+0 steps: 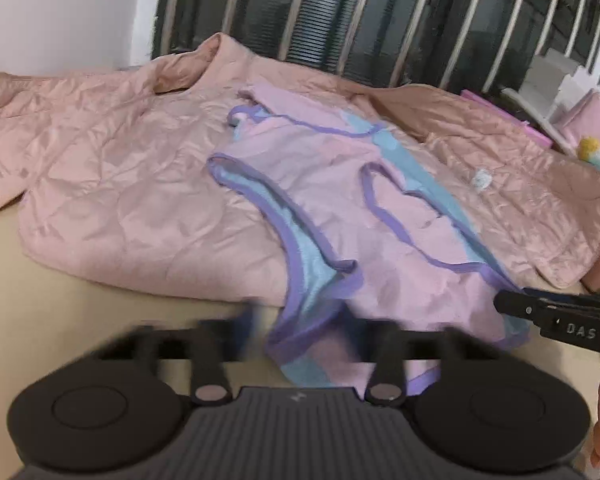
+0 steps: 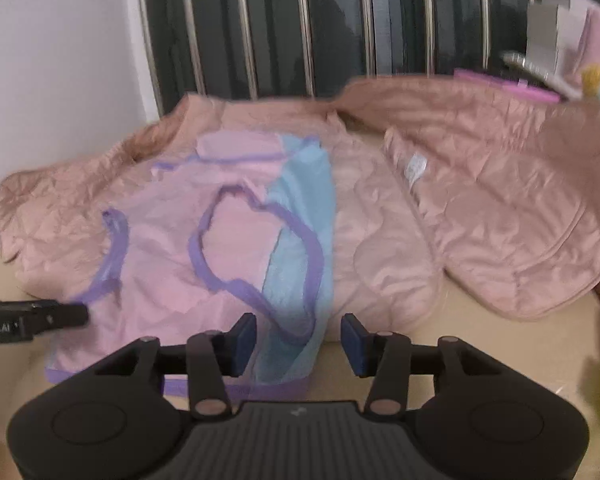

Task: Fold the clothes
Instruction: 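Open both grippers and withdraw them from the laid-out garment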

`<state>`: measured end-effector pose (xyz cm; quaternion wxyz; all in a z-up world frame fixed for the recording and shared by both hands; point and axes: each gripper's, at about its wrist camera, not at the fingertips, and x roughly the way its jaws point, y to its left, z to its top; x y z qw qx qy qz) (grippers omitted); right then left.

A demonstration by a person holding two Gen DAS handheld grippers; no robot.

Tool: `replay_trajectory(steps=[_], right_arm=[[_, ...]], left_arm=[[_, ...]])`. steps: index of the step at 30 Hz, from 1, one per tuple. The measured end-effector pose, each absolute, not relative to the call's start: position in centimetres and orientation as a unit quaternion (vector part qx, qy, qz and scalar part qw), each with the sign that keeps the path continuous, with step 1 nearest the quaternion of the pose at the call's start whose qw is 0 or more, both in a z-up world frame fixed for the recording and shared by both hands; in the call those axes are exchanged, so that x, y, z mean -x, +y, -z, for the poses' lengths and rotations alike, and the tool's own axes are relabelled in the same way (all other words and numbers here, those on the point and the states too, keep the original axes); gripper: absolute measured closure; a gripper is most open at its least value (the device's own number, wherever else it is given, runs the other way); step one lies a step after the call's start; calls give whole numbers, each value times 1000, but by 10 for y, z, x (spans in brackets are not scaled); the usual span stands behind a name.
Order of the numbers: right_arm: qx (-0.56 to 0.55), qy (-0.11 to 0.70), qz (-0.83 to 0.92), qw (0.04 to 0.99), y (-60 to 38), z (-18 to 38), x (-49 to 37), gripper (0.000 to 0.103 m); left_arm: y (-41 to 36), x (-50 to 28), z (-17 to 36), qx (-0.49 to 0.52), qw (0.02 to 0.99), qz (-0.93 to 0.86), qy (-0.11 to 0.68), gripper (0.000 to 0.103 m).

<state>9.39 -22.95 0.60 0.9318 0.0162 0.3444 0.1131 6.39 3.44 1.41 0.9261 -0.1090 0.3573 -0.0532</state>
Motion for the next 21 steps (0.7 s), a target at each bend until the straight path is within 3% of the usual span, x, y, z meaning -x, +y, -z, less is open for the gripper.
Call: replay_trajectory(steps=[1,2,8,16,17,19,21], right_arm=[[-22,348,-116,930,-228,-3,-93,92],[-29,349,-123,928,-227,-2,-90,97],[-10,343,-149,927,-221,-3,-34,99],[-7,321,-196,927,-222,-20,71,98],[-6,315,-199,928,-223,-22,77,97],[-2,303,-198,932,-225,-28,84,94],[11,291,-182,939,-224,-31,83,83]], left_arm=[[37,-63,-13,115,925,52,358,91],[41,-60,-14,129,924,56,357,92],[54,-4,-27,124,938,60,318,96],[67,65,-42,147,939,89,297,93],[69,69,-44,146,941,91,291,86],[68,70,-45,133,946,89,281,60],[64,65,-44,118,950,81,276,40]])
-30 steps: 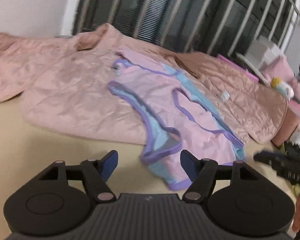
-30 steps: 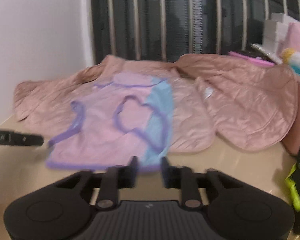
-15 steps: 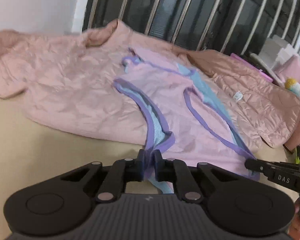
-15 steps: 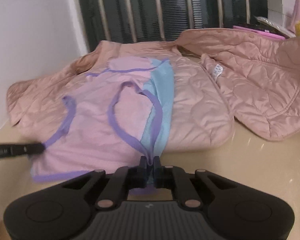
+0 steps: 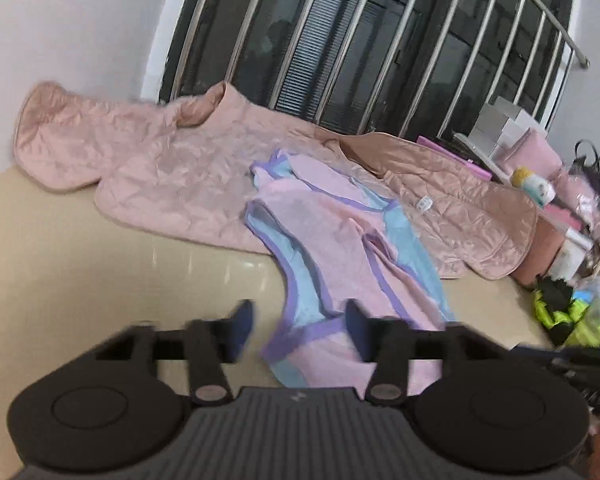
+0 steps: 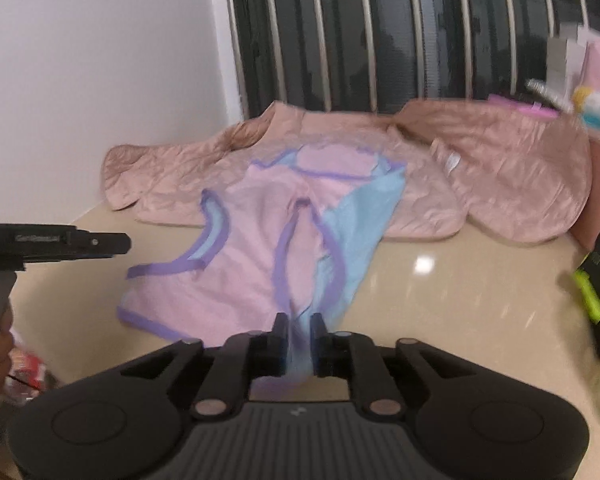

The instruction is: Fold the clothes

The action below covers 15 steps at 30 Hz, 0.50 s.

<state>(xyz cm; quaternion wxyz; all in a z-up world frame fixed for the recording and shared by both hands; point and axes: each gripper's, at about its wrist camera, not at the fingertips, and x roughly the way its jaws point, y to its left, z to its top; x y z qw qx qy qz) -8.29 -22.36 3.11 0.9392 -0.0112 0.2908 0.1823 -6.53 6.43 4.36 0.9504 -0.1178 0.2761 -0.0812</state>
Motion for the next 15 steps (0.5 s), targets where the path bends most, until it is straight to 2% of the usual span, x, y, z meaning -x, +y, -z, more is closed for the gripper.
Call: replay_trajectory(steps=[3,5,9,15], right_arm=[[20,268,-172,948,-219,-32,81,71],[17,268,-184,946,-214,-28,75,66],[47,274,-186,943,-191,-19,61,66],[91,281,-179,938,-170,-11,55,67]], left_arm=[[60,42,-36,100,950,71,288,25],[58,22,-29,101,947,65,296,21],[57,-11,-22,109,941,76,312,21],[55,-22,-16,107,933,94,331,21]])
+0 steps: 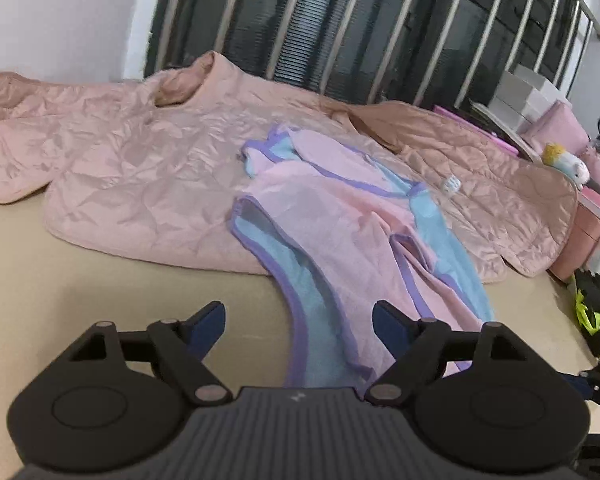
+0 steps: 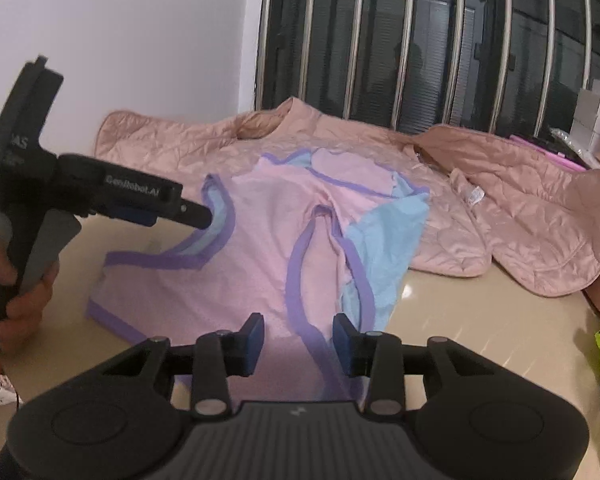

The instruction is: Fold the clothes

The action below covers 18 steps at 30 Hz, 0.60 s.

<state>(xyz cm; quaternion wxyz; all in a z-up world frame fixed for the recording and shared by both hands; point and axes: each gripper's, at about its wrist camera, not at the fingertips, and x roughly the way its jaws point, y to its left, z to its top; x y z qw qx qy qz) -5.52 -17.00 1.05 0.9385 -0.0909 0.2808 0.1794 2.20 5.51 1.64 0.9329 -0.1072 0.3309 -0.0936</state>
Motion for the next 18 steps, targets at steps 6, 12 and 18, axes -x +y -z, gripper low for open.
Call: replay_trajectory(steps=[6,12,18], right_arm=[[48,306,-163,937,-181,-2,47,85],[33,284,-186,940,-195,-17,52,65],[60,282,-141,947,-197,-18,15,61]], left_arm=[[45,-29,-14,75,932,100,341,61],[41,-24,-13,54,933,104,341,102],[62,4,-16,63,942,61,325,102]])
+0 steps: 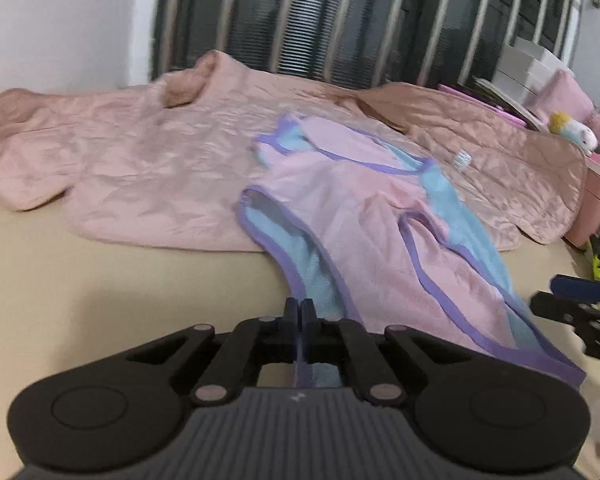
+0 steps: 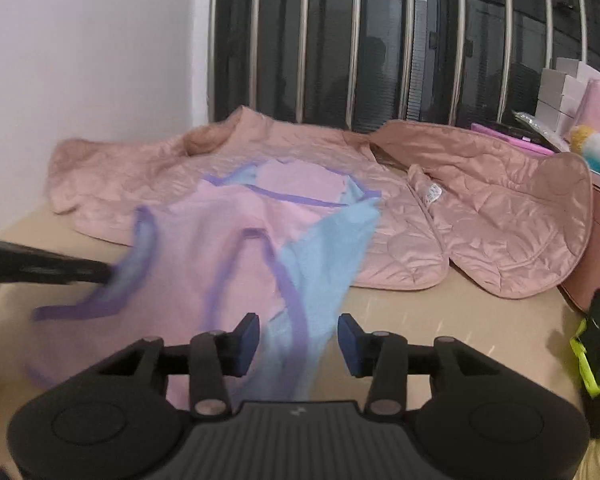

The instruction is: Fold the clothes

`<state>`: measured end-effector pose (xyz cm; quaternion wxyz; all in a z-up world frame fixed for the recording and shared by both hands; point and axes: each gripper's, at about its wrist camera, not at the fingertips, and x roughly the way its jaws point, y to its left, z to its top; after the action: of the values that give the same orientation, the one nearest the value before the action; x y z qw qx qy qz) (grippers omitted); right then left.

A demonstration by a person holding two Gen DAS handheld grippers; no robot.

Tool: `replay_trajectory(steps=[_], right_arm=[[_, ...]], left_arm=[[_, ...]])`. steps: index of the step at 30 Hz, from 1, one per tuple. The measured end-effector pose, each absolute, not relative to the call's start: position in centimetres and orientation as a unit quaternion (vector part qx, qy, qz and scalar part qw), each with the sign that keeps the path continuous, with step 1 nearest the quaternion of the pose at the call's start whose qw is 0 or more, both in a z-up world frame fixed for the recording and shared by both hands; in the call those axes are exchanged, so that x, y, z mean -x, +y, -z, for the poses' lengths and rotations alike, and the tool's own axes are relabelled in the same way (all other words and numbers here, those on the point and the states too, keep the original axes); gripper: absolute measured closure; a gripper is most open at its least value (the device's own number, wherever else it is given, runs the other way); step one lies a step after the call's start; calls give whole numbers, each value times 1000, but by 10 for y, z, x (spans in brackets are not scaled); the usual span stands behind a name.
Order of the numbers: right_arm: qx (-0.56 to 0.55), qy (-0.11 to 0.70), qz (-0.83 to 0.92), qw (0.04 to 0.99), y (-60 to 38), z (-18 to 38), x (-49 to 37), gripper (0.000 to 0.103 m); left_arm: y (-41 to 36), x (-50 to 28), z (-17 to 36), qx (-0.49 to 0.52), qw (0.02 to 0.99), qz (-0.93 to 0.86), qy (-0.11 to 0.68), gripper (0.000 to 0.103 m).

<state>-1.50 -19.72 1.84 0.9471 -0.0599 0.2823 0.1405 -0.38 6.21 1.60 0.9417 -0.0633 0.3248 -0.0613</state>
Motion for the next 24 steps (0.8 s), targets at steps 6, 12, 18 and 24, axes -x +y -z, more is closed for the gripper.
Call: replay_trajectory(steps=[6,12,18,24], right_arm=[[59,316,-145,936,-188,-2,-7,99],[34,324,-95,941,-213,-2,-1,98],[-2,292,-191,937,-208,-25,30,69],[31,321,-233,917,-173,-15,24,77]], left_arm=[[83,24,-22,74,945,30,316,103],[83,23,-20,77,942,40,325,103],[73,22,-24,73,944,83,310,58],[62,15,-16,54,938,86,332,58]])
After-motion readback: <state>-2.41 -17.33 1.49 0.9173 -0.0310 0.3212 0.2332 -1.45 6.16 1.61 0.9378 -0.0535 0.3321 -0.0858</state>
